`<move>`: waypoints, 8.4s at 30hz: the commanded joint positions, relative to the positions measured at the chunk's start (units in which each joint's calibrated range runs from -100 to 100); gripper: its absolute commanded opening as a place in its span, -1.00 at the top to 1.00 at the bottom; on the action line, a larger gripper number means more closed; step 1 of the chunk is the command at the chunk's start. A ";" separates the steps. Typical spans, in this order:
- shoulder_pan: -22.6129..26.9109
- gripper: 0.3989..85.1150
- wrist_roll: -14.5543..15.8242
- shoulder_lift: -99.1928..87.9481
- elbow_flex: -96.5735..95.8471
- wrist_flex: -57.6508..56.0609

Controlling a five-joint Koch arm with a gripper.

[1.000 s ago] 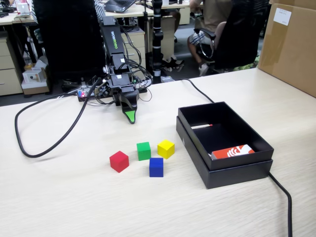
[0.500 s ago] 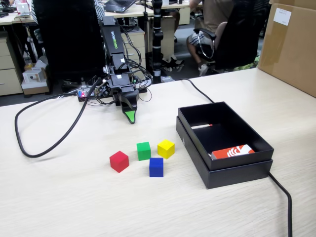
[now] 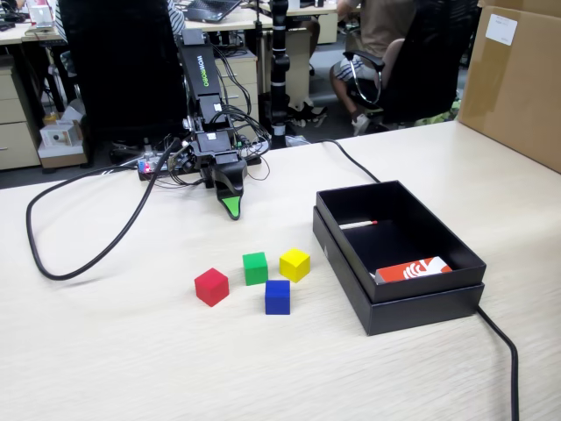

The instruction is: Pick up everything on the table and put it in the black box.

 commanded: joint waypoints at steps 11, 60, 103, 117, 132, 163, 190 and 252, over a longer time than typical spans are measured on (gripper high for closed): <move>0.05 -0.17 -0.10 0.00 -1.39 -2.13; 0.05 -0.17 -0.10 0.00 -1.39 -2.13; 0.05 -0.17 -0.10 0.00 -1.39 -2.13; 0.05 -0.17 -0.10 0.00 -1.39 -2.13; 0.00 -0.17 -0.10 0.00 -1.39 -2.13; -2.78 -0.06 2.78 32.01 50.56 -35.04; -7.03 0.01 -9.77 92.48 98.06 -42.90; 6.40 0.07 2.44 65.63 104.14 -52.32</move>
